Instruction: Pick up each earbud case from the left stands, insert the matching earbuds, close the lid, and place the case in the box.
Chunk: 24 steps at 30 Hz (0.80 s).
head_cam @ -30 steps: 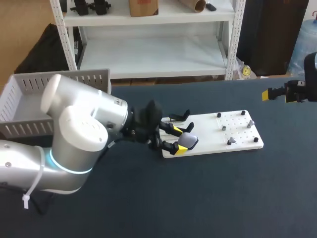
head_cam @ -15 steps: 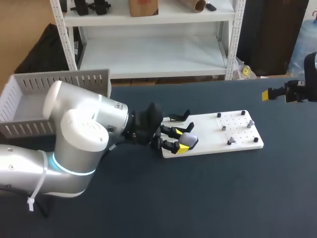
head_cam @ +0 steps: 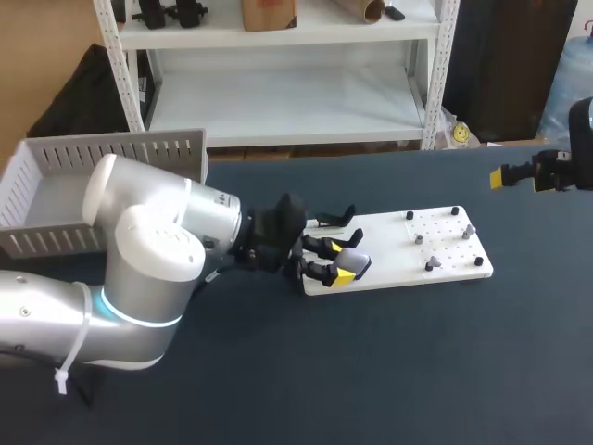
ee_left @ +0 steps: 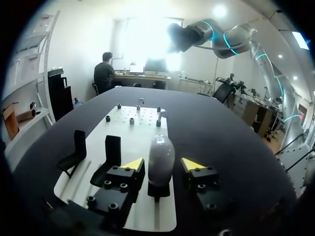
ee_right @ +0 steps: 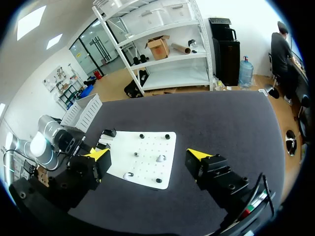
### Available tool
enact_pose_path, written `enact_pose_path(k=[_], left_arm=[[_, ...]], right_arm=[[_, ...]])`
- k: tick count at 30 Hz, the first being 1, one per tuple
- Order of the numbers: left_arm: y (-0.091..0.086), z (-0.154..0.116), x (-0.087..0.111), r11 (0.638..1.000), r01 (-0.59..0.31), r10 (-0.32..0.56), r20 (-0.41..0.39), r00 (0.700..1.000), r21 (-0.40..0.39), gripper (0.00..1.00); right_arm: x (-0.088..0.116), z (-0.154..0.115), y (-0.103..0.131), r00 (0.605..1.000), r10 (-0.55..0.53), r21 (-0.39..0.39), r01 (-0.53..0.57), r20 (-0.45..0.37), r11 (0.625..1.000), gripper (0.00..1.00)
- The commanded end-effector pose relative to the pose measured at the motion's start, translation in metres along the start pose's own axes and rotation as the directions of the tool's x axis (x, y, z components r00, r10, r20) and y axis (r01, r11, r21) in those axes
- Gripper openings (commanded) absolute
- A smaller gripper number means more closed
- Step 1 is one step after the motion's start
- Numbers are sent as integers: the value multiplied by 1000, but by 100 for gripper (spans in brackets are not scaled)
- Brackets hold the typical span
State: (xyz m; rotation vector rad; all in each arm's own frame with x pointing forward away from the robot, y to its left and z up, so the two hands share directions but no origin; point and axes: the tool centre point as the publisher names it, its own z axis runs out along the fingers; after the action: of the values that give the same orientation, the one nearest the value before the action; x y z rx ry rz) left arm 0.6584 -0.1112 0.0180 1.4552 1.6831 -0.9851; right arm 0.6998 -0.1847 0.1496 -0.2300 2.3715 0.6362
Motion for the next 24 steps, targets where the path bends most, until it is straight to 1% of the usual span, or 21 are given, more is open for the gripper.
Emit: enact_pose_path(k=[1, 3, 5, 6, 7, 8, 12, 14, 20, 24], left_arm=[[0, 0, 2, 1000, -2, 2, 7, 1000, 0, 35], [0, 0, 2, 1000, -1, 1, 6, 1000, 1, 33], [0, 0, 2, 1000, -2, 2, 6, 1000, 3, 26], [0, 0, 3, 1000, -2, 2, 6, 1000, 4, 24], [0, 0, 3, 1000, -3, 2, 5, 1000, 4, 18], [0, 0, 3, 1000, -3, 3, 5, 1000, 5, 15], [-1, 0, 3, 1000, -6, 6, 5, 1000, 5, 10], [-1, 0, 4, 1000, -7, 7, 5, 1000, 4, 0], [-2, -3, 3, 1000, -13, 13, -8, 1000, 1, 0], [2, -4, 4, 1000, -13, 13, -18, 1000, -1, 0]], right_arm=[[0, 0, 0, 1000, 0, -1, 0, -1, 1000, 100], [0, 0, 0, 1000, 0, -1, 0, -1, 1000, 100], [0, 0, 0, 1000, 0, -1, 0, -1, 1000, 100], [0, 0, 0, 1000, 0, -1, 0, -1, 1000, 100], [0, 0, 0, 1000, 0, -1, 0, -1, 1000, 100], [0, 0, 0, 1000, 0, -1, 0, -1, 1000, 100], [0, 0, 0, 1000, 0, -1, 0, -1, 1000, 100], [0, 0, 0, 1000, 0, -1, 0, -1, 1000, 100], [0, 0, 0, 1000, 0, -1, 0, -1, 1000, 100], [0, 0, 0, 1000, 0, -1, 0, -1, 1000, 100]])
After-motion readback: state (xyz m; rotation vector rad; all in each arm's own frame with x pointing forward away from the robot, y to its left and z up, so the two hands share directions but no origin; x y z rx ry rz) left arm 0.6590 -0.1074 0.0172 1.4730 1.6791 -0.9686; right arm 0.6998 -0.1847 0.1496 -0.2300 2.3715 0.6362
